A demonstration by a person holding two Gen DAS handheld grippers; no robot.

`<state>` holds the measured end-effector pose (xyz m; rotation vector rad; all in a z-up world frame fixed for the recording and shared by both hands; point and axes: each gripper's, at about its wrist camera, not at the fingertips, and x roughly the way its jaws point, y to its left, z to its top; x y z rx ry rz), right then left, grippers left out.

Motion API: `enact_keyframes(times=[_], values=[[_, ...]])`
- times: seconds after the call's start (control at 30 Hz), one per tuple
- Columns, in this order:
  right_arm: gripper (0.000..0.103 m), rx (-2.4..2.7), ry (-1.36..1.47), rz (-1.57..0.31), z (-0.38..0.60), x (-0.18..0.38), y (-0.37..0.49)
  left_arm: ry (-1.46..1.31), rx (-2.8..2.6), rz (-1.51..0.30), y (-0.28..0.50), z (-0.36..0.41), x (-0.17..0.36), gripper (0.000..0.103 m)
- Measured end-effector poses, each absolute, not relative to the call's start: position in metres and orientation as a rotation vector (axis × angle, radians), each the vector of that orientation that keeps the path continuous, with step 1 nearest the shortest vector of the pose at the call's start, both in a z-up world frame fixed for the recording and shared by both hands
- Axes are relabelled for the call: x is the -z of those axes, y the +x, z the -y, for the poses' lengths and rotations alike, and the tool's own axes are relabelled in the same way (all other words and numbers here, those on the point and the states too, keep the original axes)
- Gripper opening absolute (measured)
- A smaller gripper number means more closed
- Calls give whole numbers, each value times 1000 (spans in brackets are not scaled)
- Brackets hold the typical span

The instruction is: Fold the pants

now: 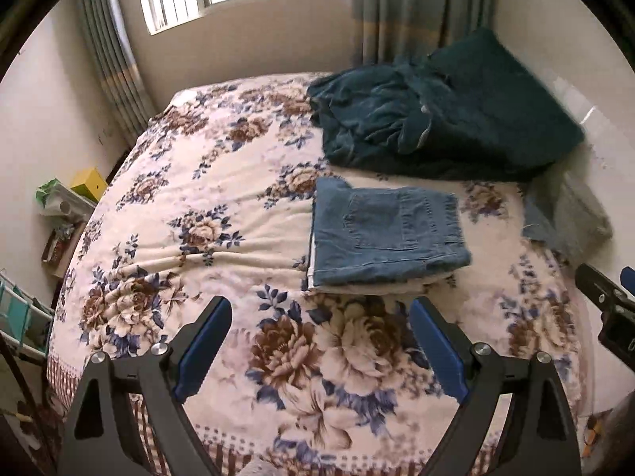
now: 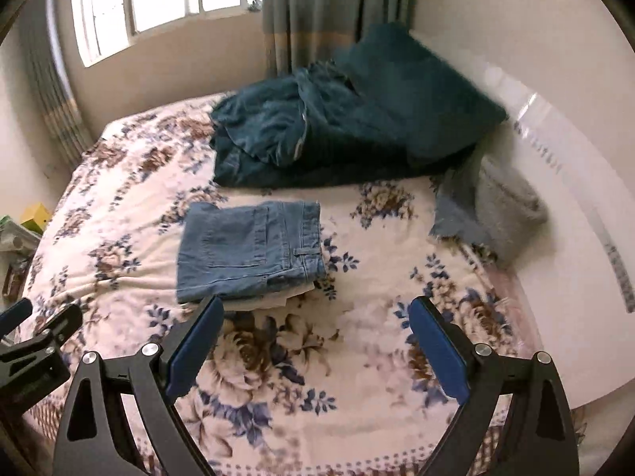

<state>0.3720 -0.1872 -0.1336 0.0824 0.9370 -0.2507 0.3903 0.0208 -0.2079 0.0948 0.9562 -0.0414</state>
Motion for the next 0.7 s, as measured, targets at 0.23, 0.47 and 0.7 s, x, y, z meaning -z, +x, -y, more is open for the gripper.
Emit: enact_keyframes(times=[0.23, 0.47, 0.7], values=[[97, 238, 69, -860, 174, 43, 289, 77, 8, -862, 318, -32, 134, 92], [97, 189, 47, -800, 166, -35, 213, 71, -4, -818, 252, -32, 70, 92], [97, 136, 38, -752, 163, -95, 151, 68, 0, -773, 206, -26, 21, 92]])
